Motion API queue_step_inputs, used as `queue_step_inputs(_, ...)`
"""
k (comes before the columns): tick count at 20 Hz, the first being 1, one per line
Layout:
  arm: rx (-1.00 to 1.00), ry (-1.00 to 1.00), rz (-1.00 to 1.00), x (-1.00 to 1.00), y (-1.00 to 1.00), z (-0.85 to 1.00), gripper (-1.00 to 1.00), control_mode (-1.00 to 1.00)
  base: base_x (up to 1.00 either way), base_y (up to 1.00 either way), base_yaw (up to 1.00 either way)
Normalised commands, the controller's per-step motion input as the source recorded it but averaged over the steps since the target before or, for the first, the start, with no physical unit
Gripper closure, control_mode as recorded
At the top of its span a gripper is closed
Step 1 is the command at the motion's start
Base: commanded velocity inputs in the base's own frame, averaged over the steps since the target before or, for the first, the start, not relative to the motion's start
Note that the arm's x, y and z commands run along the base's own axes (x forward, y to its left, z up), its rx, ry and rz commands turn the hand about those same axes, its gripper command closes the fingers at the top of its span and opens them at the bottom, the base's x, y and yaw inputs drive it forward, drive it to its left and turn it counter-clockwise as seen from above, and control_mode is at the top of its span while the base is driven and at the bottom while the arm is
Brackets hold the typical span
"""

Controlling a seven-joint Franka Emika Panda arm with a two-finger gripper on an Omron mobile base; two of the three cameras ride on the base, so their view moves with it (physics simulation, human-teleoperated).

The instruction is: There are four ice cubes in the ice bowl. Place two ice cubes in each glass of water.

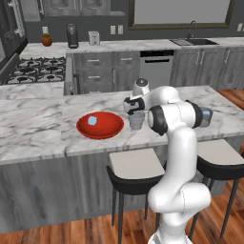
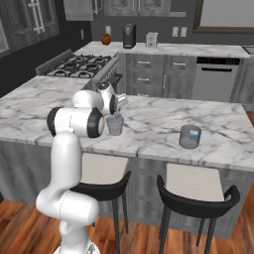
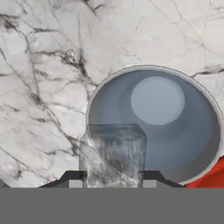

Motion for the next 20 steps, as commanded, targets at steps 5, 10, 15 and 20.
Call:
queue_step_inputs(5,0.0,-0.05,-0.01,-0.28,0.0,0.0,1.0,-1.0,0.0,0.0,0.0)
queue_step_inputs(10,0.0,-0.06,-0.02,-0.37,0.01,0.0,1.0,-1.0,0.0,0.0,0.0)
queue_step_inputs(15,-0.04,-0.01,-0.02,-0.06,0.15,-0.02,-1.0,-1.0,0.0,0.0,0.0)
queue_step_inputs(20,-0.02,0.0,0.0,0.02,0.1,-0.05,-1.0,-1.0,0.0,0.0,0.0)
